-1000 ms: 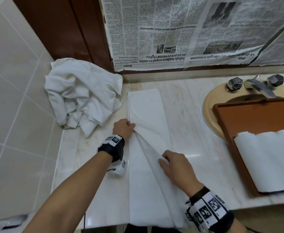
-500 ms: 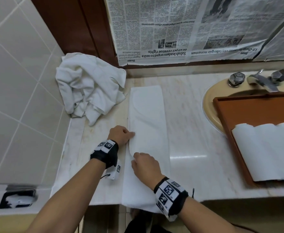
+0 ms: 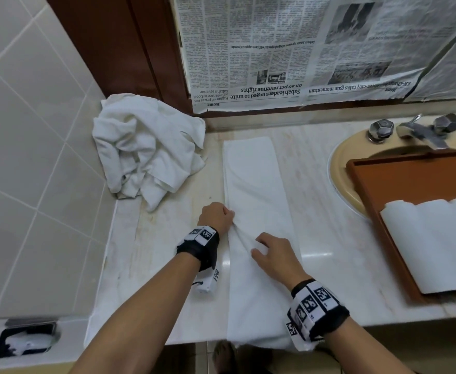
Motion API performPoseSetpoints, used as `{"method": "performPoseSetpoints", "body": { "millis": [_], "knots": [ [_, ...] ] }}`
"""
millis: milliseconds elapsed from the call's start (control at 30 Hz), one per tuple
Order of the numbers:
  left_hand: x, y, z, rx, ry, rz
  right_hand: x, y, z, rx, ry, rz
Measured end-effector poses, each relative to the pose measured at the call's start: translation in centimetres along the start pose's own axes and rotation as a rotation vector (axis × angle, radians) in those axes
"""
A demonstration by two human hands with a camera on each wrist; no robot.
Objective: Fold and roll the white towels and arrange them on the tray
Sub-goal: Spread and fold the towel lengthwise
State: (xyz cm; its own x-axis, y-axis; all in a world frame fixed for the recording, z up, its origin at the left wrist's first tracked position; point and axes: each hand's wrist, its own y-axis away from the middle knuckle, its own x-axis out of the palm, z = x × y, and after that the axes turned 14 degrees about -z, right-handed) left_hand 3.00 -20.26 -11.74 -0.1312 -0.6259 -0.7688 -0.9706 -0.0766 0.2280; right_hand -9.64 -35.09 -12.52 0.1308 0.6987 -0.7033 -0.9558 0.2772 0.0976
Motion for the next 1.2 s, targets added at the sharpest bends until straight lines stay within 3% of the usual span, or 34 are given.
{"method": "performPoseSetpoints", "body": {
  "millis": [267, 567, 700, 833, 967, 1100, 1200],
  "knots": [
    [2.8, -1.4, -4.3, -0.042, 0.033, 0.011, -3.4, -3.6, -2.7, 0.001, 0.002, -0.096],
    [3.4, -3.0, -5.5, -0.109, -0.050, -0.027, -5.2, -4.8, -3.2, -0.125, 0.089, 0.022],
    [3.0, -4.9, -6.1, -0.081, -0.016, -0.134, -5.0, -3.0, -1.4, -0.251, 0.280, 0.032],
    [2.5, -6.7, -6.8, -0.082, -0.051, -0.090, -3.4, -2.1, -0.6, -0.314, 0.380, 0.014],
    [2.3, -7.3, -6.6, -0.108, -0.047, -0.058, -2.4, -2.3, 0.1, -0.299, 0.427, 0.043],
    [2.9, -7.2, -7.2, -0.040, -0.032, -0.140, -2.2, -2.4, -0.1, -0.274, 0.414, 0.038],
    [3.2, -7.7, -7.5, 0.008, -0.033, -0.121, -1.9, -2.6, -0.6, -0.277, 0.397, 0.109]
  ]
}}
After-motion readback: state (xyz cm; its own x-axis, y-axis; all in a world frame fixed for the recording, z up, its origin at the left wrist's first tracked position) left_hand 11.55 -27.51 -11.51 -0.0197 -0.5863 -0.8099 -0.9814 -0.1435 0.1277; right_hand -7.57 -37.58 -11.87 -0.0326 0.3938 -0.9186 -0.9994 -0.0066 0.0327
